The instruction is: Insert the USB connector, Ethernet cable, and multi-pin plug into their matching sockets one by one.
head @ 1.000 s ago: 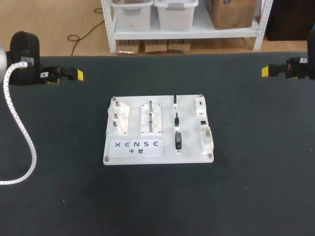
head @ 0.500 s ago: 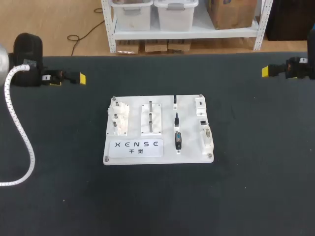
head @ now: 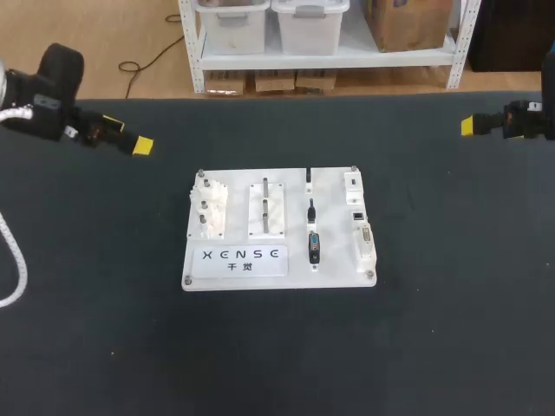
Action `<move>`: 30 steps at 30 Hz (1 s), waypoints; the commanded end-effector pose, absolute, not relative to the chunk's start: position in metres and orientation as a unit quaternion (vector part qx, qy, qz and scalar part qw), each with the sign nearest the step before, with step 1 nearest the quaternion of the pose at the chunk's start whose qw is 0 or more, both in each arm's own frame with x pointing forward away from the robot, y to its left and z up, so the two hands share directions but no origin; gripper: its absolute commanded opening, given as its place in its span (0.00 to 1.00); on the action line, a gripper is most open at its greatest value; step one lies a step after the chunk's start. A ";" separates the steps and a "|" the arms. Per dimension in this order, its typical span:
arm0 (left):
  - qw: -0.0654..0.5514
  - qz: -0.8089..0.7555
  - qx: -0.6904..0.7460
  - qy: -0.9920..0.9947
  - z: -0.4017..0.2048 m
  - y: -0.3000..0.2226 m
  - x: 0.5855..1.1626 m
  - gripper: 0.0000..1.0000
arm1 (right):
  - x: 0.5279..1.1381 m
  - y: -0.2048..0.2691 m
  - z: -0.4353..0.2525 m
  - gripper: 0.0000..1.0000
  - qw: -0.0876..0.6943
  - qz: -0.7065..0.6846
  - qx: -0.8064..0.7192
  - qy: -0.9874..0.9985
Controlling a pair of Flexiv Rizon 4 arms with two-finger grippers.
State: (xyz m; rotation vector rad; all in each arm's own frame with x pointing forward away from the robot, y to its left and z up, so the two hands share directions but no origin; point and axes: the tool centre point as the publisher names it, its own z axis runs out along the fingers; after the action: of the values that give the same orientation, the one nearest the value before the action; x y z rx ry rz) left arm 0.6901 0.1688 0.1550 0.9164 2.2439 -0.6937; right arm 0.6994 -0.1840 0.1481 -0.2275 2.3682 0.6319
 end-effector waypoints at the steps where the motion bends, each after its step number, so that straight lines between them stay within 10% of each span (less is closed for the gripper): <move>1: 0.250 -0.328 0.514 0.752 0.152 0.171 0.695 1.00 | 0.700 -0.184 0.148 1.00 0.333 0.241 -0.087 0.907; 30: 0.259 -0.340 0.632 0.646 0.108 0.095 0.708 1.00 | 0.700 -0.184 0.148 1.00 0.333 0.241 -0.087 0.907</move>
State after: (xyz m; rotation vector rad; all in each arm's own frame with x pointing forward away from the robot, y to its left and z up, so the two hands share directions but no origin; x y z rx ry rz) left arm 0.7056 0.0932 0.1131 1.6975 1.7555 -0.8845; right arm 0.6995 -0.1840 0.1481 -0.2273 2.3683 0.6319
